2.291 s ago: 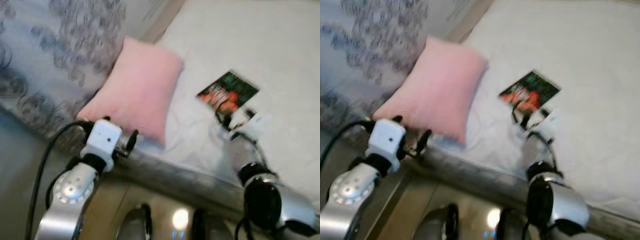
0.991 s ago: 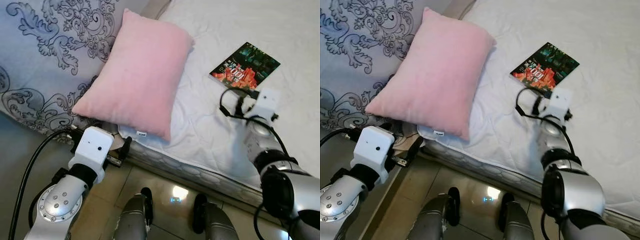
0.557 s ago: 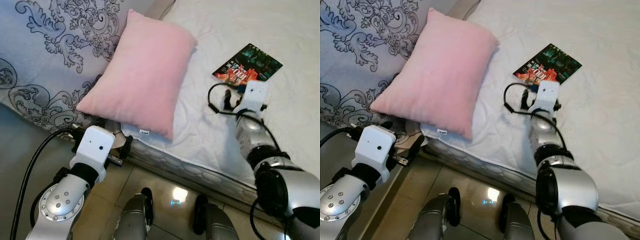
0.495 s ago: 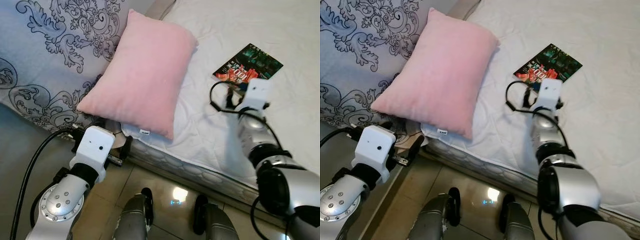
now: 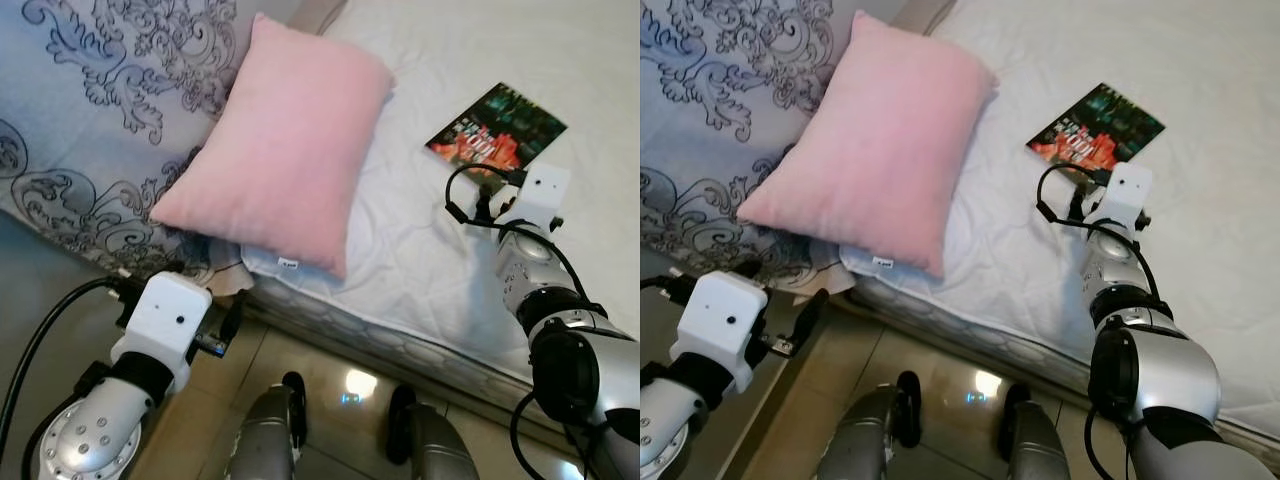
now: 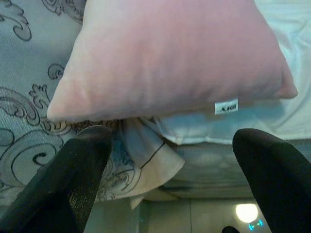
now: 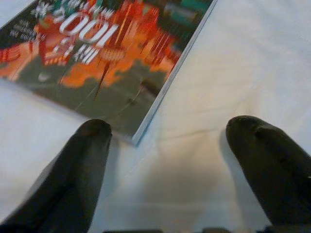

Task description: Clean up the room

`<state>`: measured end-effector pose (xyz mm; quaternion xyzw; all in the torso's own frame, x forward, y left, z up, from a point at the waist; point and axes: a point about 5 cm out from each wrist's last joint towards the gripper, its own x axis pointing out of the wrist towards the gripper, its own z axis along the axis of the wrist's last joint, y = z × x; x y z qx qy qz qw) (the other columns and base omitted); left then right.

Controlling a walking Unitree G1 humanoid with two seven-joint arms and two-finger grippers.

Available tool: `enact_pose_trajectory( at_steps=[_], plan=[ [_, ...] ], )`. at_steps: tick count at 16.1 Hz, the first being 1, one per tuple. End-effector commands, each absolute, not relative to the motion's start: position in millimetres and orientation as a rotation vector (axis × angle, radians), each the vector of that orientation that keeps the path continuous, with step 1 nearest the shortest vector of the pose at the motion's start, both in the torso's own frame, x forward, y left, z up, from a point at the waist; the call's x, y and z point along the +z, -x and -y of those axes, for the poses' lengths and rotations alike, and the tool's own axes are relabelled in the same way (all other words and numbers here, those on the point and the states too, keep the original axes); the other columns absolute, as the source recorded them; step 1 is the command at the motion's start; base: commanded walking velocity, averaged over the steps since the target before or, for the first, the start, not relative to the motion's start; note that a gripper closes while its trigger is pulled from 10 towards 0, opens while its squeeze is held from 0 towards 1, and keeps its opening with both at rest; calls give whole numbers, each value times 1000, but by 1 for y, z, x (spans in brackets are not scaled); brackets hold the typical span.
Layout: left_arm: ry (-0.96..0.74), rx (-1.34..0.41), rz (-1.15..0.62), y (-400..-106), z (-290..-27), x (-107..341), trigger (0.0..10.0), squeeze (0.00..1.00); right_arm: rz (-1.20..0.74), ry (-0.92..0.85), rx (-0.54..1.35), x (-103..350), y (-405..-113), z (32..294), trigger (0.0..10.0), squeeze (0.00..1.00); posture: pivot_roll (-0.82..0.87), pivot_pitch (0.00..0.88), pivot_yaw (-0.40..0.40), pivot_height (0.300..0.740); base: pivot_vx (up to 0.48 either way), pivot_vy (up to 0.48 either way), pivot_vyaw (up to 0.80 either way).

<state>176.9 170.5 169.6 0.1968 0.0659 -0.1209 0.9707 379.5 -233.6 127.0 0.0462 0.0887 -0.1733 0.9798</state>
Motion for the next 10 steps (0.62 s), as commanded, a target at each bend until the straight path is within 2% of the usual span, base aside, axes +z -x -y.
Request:
enact_pose_trajectory(
  at_steps=[1,4,9,10],
  plan=[
    [-412,-243,-146,-172,-174,172,10000,0,-225,-114,-342,118,-376,233,0,0,471,374,108,740,0,0,0],
    [-413,-251,-154,-172,-172,171,10000,0,-218,-96,-300,121,-380,224,0,0,458,369,107,740,0,0,0],
    [-369,-272,-78,-205,-152,165,10000,0,-79,-62,-72,138,-393,158,0,0,322,276,48,740,0,0,0],
    [-361,-271,-65,-212,-150,164,10000,0,-66,-66,-58,139,-393,152,0,0,304,257,36,740,0,0,0]
  ],
)
